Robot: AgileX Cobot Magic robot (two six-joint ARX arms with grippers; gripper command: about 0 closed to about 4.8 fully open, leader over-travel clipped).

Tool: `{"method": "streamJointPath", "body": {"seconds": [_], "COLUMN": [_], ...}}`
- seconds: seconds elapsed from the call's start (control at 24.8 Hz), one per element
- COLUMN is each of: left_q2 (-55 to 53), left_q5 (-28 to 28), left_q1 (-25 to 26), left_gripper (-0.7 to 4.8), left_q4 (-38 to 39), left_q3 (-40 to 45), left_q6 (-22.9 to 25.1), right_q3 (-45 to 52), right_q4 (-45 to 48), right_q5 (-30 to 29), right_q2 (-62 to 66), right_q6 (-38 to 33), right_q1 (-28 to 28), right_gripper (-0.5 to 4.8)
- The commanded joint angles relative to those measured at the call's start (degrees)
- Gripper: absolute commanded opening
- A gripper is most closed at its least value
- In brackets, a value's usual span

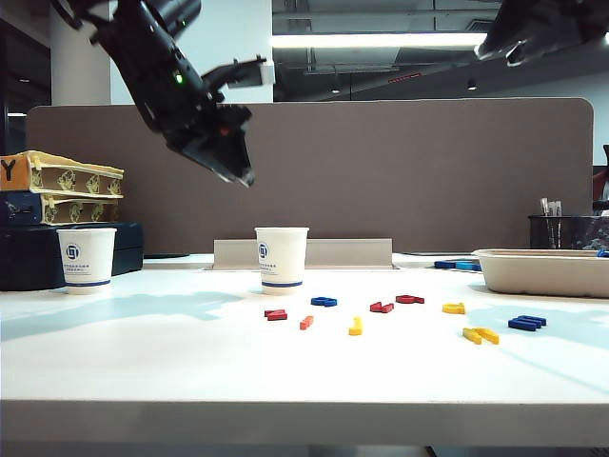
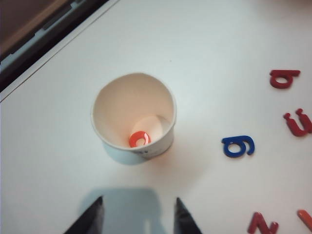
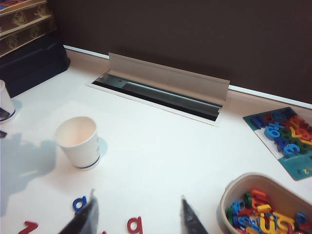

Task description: Pick up the letter "c" and put it in the paper cup.

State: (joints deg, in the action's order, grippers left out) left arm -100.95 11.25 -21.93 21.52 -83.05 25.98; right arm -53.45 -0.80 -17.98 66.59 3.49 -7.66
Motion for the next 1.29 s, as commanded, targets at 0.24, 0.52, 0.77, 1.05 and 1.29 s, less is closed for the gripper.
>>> {"method": "streamJointPath", "body": {"seconds": [0.24, 0.52, 0.77, 1.05, 1.29], "left_q2": [7.0, 15.3, 22.0, 29.7, 36.0], "left_q5": [-0.1, -0.1, 0.0, 0.2, 0.2], "left_q1": [0.1, 0.1, 0.1, 0.1, 0.1], "left_gripper": [1.79, 1.79, 1.79, 1.79, 1.79], "left_q4": [5.2, 5.2, 6.5, 6.7, 6.7], "left_q3": [0.8, 6.2, 9.8, 17.2, 21.6], "left_q6": [0.2, -0.1, -1.4, -2.4, -2.6], "right_q3": [-0.3, -0.3, -0.2, -0.2, -0.1], "right_q4": [-8.6, -12.5, -17.7, -22.9, -25.6], "right_q5": [0.3, 1.6, 1.5, 1.6, 2.8], "right_q2": [-6.8, -11.9, -16.1, -20.5, -23.5], "right_q6": [1.5, 1.5, 1.5, 1.5, 1.5], "right_q1": [0.1, 0.1, 0.1, 0.1, 0.0], "right_gripper": [2.11, 2.07, 1.97, 1.66, 1.66]}}
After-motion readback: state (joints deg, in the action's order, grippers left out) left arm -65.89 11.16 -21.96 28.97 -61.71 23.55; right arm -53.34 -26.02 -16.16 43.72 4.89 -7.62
